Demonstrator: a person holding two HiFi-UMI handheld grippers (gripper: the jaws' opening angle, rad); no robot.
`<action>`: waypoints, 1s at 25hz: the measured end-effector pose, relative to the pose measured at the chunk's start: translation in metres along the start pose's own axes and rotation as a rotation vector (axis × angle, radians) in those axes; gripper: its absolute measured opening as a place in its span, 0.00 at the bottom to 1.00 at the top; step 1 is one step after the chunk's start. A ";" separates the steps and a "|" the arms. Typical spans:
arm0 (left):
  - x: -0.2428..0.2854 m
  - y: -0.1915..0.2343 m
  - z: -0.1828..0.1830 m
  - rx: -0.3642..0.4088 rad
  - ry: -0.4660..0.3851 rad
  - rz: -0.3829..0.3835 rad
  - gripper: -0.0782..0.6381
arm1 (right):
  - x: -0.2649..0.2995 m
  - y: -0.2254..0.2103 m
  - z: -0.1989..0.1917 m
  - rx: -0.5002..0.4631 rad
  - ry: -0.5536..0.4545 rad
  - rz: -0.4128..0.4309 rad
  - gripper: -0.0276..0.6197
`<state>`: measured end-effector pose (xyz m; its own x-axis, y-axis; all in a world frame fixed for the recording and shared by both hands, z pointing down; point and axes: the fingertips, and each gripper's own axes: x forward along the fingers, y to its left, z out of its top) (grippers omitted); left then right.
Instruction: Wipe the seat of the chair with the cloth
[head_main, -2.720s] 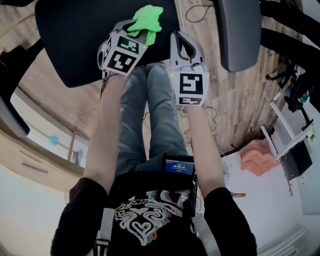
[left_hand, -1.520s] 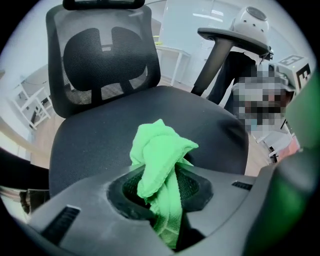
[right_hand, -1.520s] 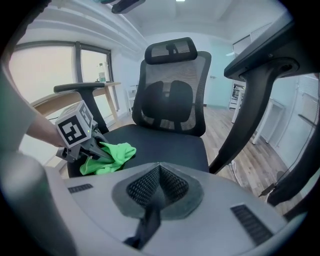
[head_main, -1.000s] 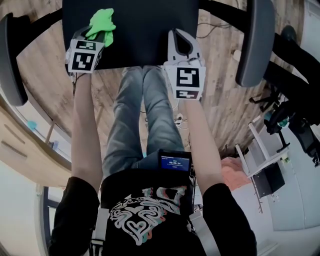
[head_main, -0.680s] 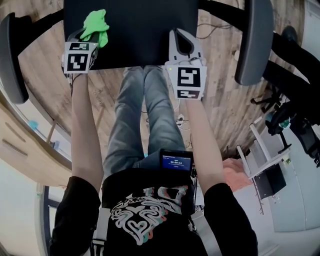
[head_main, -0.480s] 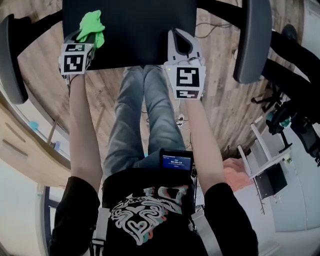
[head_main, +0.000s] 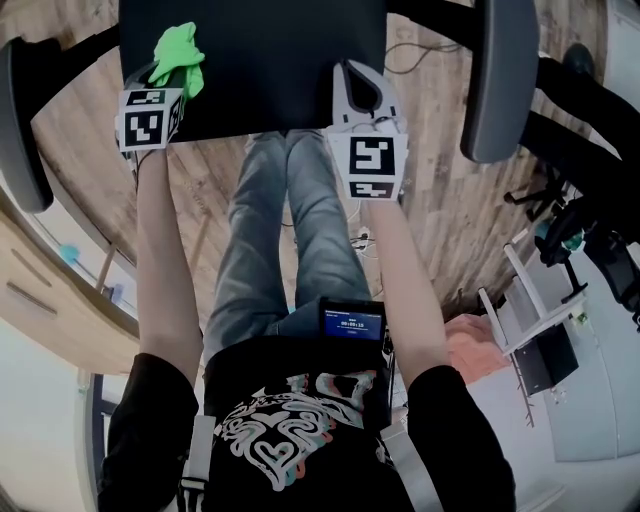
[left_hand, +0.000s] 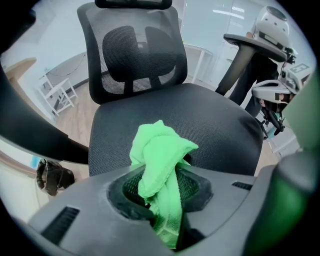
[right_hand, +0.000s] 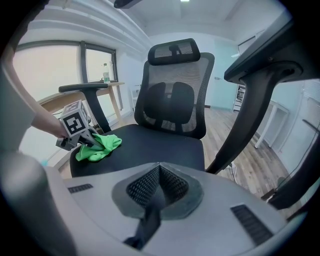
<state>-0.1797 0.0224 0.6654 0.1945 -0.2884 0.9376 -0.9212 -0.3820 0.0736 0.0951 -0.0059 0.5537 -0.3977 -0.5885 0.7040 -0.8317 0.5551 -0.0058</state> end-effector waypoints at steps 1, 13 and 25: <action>0.000 0.000 0.001 0.002 0.002 0.003 0.25 | 0.000 0.000 0.001 0.003 -0.001 -0.001 0.04; 0.003 -0.005 0.005 -0.007 -0.002 0.010 0.25 | -0.005 -0.010 -0.010 0.041 0.001 -0.018 0.04; 0.025 -0.043 0.030 0.045 -0.012 -0.075 0.25 | -0.008 -0.023 -0.020 0.069 0.007 -0.054 0.04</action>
<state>-0.1248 0.0055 0.6751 0.2664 -0.2681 0.9258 -0.8880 -0.4417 0.1276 0.1253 -0.0018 0.5625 -0.3490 -0.6123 0.7094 -0.8768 0.4806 -0.0166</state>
